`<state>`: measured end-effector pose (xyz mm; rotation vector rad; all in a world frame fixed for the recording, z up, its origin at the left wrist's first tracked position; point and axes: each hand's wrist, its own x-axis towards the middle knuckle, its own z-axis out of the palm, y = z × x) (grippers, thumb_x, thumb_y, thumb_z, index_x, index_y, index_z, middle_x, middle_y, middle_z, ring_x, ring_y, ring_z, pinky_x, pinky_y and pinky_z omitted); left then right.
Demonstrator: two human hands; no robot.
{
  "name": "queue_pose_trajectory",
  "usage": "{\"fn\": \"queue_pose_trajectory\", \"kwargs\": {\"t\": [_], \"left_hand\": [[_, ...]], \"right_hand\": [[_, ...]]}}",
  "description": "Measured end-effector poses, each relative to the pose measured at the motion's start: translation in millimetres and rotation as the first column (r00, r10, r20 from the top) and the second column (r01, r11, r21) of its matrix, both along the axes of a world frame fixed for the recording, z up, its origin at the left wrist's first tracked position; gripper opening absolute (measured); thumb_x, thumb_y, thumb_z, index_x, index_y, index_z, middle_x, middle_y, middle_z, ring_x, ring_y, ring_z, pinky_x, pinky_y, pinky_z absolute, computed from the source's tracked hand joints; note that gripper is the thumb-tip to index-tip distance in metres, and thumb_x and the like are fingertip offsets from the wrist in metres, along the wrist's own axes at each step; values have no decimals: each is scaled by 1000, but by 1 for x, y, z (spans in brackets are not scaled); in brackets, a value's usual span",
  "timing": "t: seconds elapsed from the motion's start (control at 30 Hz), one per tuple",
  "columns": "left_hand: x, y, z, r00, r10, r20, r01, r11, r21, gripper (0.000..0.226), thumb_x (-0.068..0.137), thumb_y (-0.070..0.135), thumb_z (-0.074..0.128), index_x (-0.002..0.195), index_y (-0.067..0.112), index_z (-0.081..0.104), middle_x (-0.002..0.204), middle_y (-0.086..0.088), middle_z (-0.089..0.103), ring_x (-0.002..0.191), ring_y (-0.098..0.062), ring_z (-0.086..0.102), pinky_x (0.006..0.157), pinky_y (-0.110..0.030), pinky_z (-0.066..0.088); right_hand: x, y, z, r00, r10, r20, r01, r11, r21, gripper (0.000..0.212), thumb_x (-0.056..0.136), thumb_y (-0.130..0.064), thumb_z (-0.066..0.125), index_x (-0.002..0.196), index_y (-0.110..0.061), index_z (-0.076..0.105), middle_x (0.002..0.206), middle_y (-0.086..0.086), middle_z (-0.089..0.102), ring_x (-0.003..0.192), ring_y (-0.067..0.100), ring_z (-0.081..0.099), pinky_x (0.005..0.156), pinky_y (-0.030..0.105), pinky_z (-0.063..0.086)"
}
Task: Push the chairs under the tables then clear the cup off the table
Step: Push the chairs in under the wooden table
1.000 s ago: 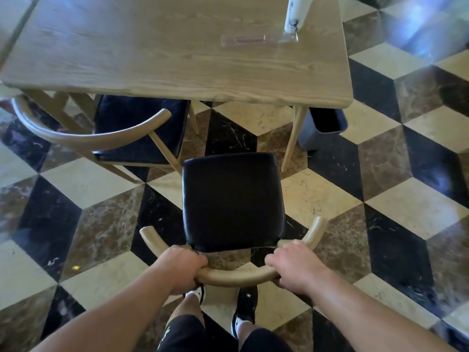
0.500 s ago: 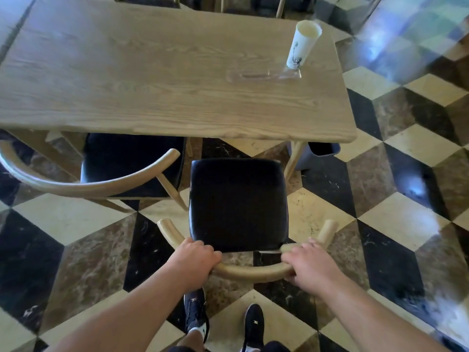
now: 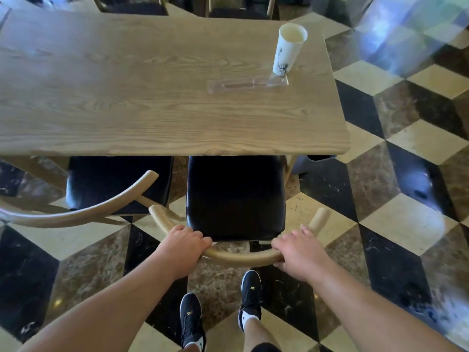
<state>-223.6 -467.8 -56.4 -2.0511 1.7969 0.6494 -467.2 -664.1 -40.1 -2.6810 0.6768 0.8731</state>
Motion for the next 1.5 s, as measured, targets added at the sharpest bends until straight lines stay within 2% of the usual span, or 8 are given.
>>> {"fn": "queue_pose_trajectory", "kwargs": {"t": [0.3, 0.63, 0.8, 1.0, 1.1, 1.23, 1.37, 1.5], "left_hand": [[26, -58, 5, 987, 127, 104, -121, 991, -61, 30, 98, 36, 59, 128, 40, 55, 119, 13, 64, 119, -16, 58, 114, -40, 33], [50, -86, -5, 990, 88, 110, -82, 995, -53, 27, 99, 39, 59, 125, 36, 54, 119, 8, 63, 118, -21, 57, 110, -43, 35], [73, -79, -9, 987, 123, 108, -112, 988, -105, 36, 96, 38, 64, 130, 31, 55, 124, 4, 61, 121, -23, 53, 112, -41, 36], [147, -14, 7, 936, 345, 63, -328, 924, -196, 65, 93, 26, 60, 153, 30, 34, 158, 1, 39, 142, -23, 39, 122, -46, 27], [190, 29, 11, 893, 444, 71, -430, 889, -159, 68, 90, 35, 62, 149, 35, 28, 143, 5, 50, 127, -22, 53, 106, -40, 42], [231, 82, 1, 860, 495, 120, -502, 864, 39, 50, 89, 57, 64, 129, 34, 45, 115, 9, 59, 109, -19, 61, 86, -36, 47], [245, 108, -11, 849, 528, 5, -527, 846, 82, 22, 93, 44, 60, 102, 32, 44, 82, 10, 57, 76, -17, 61, 64, -34, 46], [255, 106, -7, 896, 444, -10, -442, 893, 82, 22, 92, 41, 58, 99, 33, 39, 77, 9, 56, 73, -18, 62, 63, -33, 45]], "right_hand": [[33, -65, 0, 997, 20, 75, -21, 1000, 9, 25, 98, -52, 64, 116, -35, 60, 111, -5, 64, 117, 24, 56, 125, 55, 21], [56, -88, -11, 1000, 3, 30, -1, 998, -66, 25, 97, -51, 67, 110, -32, 57, 107, -5, 63, 114, 24, 57, 126, 58, 21], [75, -76, -6, 995, -69, -76, 54, 981, -188, 22, 97, -38, 69, 116, -32, 60, 111, -4, 66, 120, 24, 58, 123, 58, 28], [143, -23, 14, 991, -43, -126, 37, 998, -48, 61, 92, -61, 66, 141, -29, 49, 129, 0, 64, 123, 27, 58, 110, 48, 44], [196, 10, 12, 996, -79, -47, 83, 992, 91, 64, 93, -63, 64, 146, -29, 47, 132, 0, 63, 124, 27, 57, 98, 45, 51], [241, 39, -3, 985, -164, -55, 170, 973, 155, 50, 93, -60, 65, 128, -28, 49, 104, -5, 64, 96, 21, 63, 81, 45, 59], [250, 48, -10, 974, -217, -70, 225, 967, 123, 34, 102, -51, 58, 118, -23, 46, 89, -4, 60, 76, 18, 62, 66, 40, 55], [250, 52, -4, 977, -203, -71, 209, 974, 89, 31, 104, -50, 56, 118, -24, 46, 87, -5, 61, 74, 18, 63, 66, 41, 57]]}}
